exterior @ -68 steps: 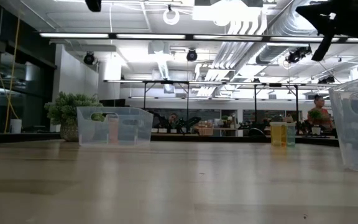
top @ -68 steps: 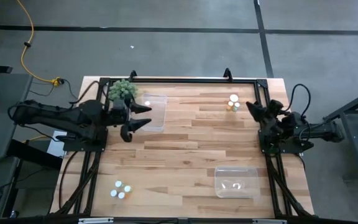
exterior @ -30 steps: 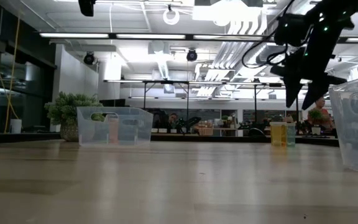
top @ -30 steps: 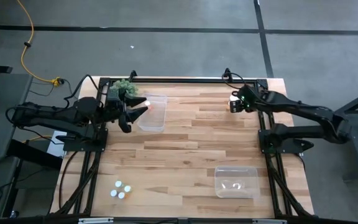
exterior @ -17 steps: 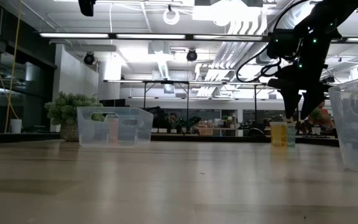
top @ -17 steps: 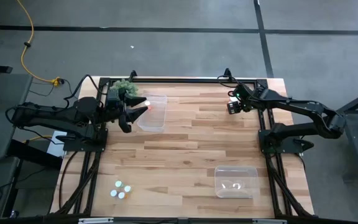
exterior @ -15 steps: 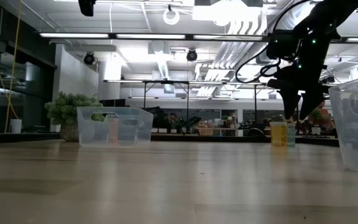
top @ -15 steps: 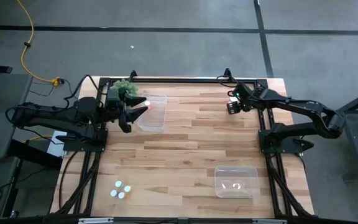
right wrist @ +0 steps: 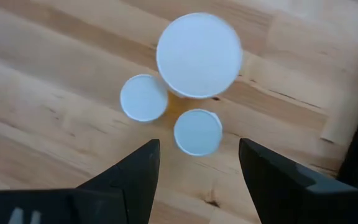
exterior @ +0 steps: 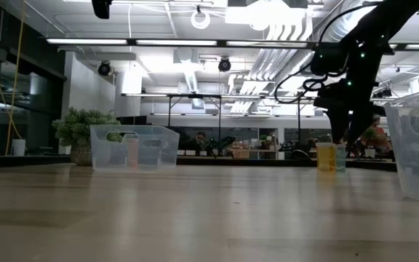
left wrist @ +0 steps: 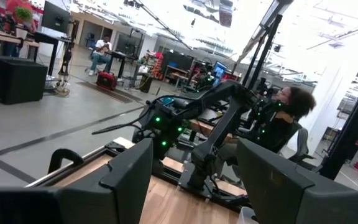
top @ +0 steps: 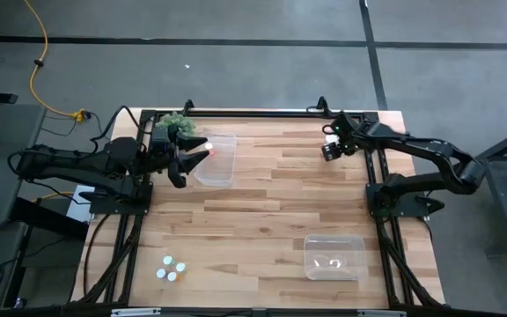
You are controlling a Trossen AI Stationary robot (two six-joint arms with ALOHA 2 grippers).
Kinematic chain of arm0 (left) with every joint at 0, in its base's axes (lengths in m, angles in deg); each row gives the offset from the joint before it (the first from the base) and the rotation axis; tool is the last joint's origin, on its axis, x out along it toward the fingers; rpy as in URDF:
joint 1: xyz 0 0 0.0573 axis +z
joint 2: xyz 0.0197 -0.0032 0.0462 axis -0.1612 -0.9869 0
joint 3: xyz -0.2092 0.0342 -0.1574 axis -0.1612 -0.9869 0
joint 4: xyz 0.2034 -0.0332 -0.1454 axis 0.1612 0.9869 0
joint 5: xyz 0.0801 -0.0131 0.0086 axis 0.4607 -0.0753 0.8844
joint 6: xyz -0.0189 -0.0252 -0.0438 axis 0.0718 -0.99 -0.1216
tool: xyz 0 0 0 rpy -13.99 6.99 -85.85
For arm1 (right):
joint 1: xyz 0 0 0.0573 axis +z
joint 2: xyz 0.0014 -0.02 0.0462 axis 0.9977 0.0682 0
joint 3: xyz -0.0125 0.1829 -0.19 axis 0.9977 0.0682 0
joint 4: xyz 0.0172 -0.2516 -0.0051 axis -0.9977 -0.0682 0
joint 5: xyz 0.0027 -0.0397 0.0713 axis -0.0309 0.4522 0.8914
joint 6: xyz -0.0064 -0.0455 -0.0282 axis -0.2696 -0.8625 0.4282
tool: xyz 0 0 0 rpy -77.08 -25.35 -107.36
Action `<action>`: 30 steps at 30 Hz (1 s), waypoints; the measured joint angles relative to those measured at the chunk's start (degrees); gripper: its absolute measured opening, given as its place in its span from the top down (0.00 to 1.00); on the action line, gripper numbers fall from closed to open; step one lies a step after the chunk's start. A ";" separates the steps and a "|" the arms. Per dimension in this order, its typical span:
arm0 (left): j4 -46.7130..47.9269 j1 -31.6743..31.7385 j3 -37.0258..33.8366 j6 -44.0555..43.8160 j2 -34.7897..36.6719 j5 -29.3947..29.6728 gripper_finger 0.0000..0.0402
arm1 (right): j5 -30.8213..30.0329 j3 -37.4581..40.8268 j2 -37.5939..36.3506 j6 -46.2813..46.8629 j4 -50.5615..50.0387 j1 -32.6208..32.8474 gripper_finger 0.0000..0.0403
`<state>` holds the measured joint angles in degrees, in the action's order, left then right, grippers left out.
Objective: Pick and place medicine bottles into bin by pill shape (circle, oval)
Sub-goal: Put the top blue tablet bottle into the top transparent bin
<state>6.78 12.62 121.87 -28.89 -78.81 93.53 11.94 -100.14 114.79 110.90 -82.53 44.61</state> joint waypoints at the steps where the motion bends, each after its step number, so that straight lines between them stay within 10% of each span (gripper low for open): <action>1: -0.06 0.00 0.00 -0.02 0.00 0.00 0.45 | 0.03 0.00 0.52 -0.91 0.24 -0.15 0.47; 30: -0.17 0.02 0.00 -0.51 0.00 0.22 0.45 | -1.54 0.00 5.50 -5.40 4.14 -0.16 0.57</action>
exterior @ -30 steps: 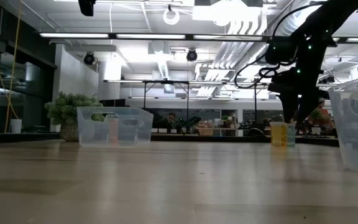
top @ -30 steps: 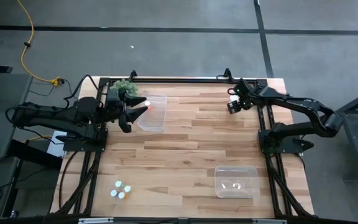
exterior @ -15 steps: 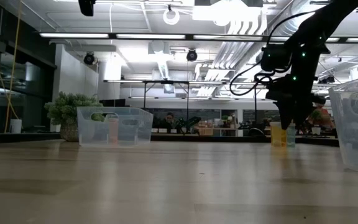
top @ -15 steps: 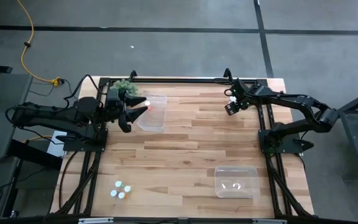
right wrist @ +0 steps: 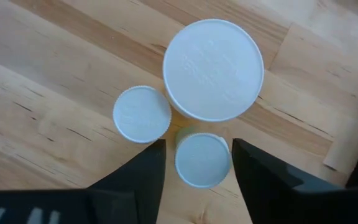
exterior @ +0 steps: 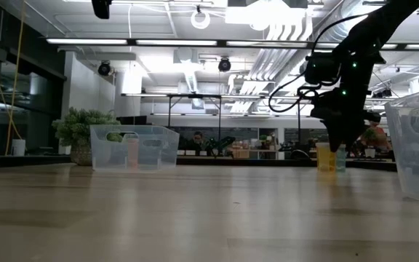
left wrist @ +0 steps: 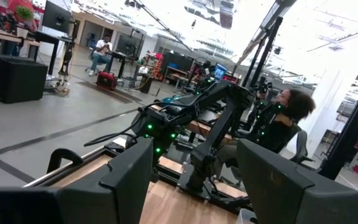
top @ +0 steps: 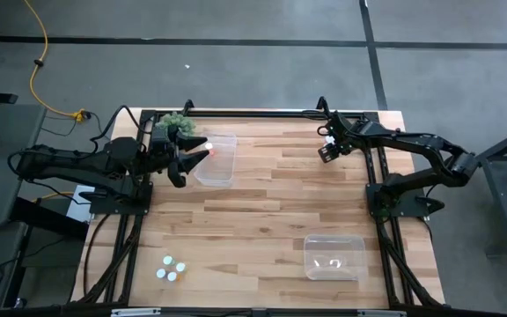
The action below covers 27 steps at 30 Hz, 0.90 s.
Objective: Pick and place medicine bottles into bin by pill shape (circle, oval)
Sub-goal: Put the top blue tablet bottle into the top transparent bin
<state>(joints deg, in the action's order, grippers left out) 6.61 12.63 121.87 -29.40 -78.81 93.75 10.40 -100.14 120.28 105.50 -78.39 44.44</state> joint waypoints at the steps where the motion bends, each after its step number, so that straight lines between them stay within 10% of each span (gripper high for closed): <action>1: 0.02 0.00 0.01 0.01 0.00 0.00 0.45 | 0.00 0.00 0.00 0.01 0.00 0.00 0.59; 27: 0.05 -0.02 0.02 0.01 0.00 -1.60 0.45 | 1.91 -11.20 -8.73 -0.74 -21.00 4.33 0.75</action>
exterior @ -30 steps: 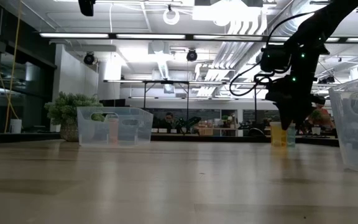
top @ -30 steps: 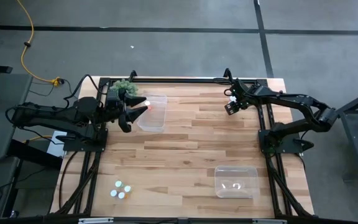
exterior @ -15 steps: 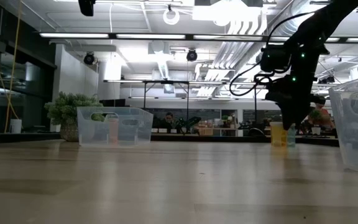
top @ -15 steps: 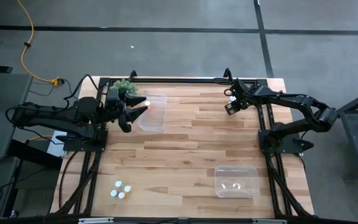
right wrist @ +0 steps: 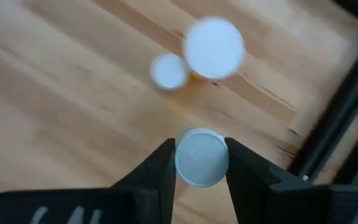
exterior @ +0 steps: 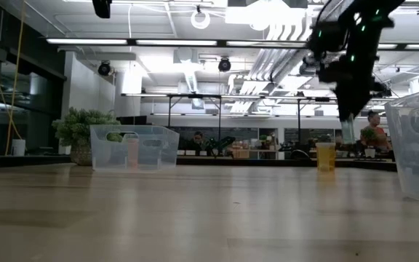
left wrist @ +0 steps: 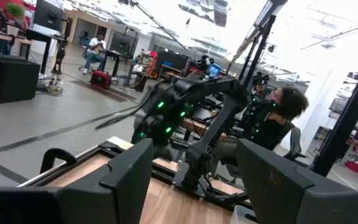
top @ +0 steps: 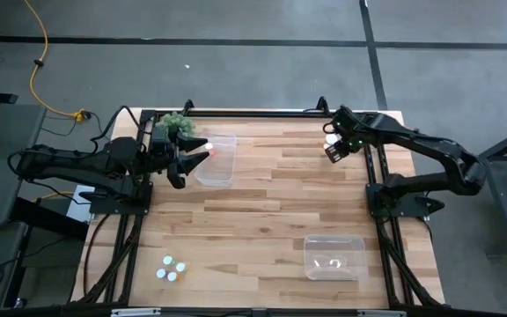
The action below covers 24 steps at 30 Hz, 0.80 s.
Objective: Pick and place medicine bottles into bin by pill shape (circle, oval)
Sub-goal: Put the top blue tablet bottle into the top transparent bin
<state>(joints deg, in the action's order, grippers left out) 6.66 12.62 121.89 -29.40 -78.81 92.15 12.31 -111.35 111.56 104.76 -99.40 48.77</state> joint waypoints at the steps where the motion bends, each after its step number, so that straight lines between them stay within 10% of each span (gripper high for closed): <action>1: 0.02 0.00 0.00 0.00 0.00 -0.02 0.45 | 0.92 -0.89 -1.36 0.87 -0.11 1.04 0.75; 10: 2.69 0.00 0.00 1.53 0.02 -0.13 0.45 | 9.46 -0.55 -11.05 7.89 18.98 15.13 0.75; 24: 9.74 0.02 0.02 1.51 -4.34 -5.53 0.45 | 4.55 -0.31 -11.24 0.95 48.36 32.43 0.75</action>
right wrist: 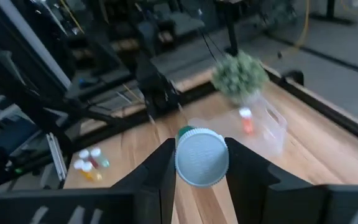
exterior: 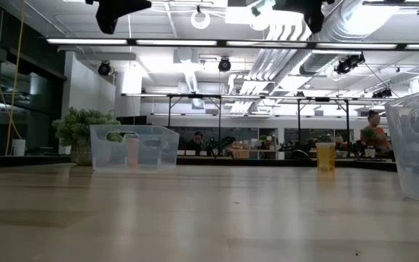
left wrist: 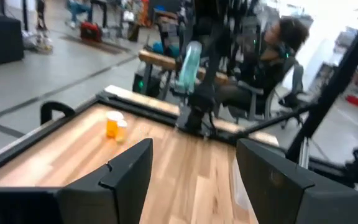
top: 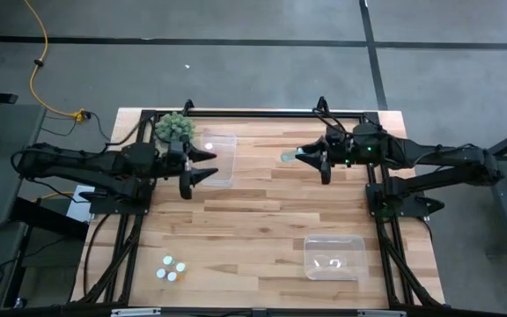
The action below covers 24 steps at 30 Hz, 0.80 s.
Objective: Pick and place medicine bottles into bin by pill shape (circle, oval)
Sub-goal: Put the top blue tablet bottle into the top transparent bin
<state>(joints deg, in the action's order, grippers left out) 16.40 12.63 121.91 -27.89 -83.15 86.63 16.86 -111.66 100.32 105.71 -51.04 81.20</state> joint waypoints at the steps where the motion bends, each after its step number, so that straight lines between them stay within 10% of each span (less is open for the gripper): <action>1: 0.03 0.00 -0.01 -0.04 -0.68 -0.53 0.45 | -0.46 0.00 0.18 -0.47 0.77 0.55 0.75; 13: -1.98 0.00 1.14 -1.03 0.48 -0.84 0.45 | -2.96 -0.23 2.47 0.08 4.78 2.38 0.75; 24: -2.11 0.07 6.20 3.04 7.77 0.42 0.45 | -3.27 -20.78 29.03 -9.23 -1.35 -0.82 0.75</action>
<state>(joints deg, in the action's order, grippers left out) 14.29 12.70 128.11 -24.85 -75.38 87.04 13.59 -132.44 129.35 96.49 -52.39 80.39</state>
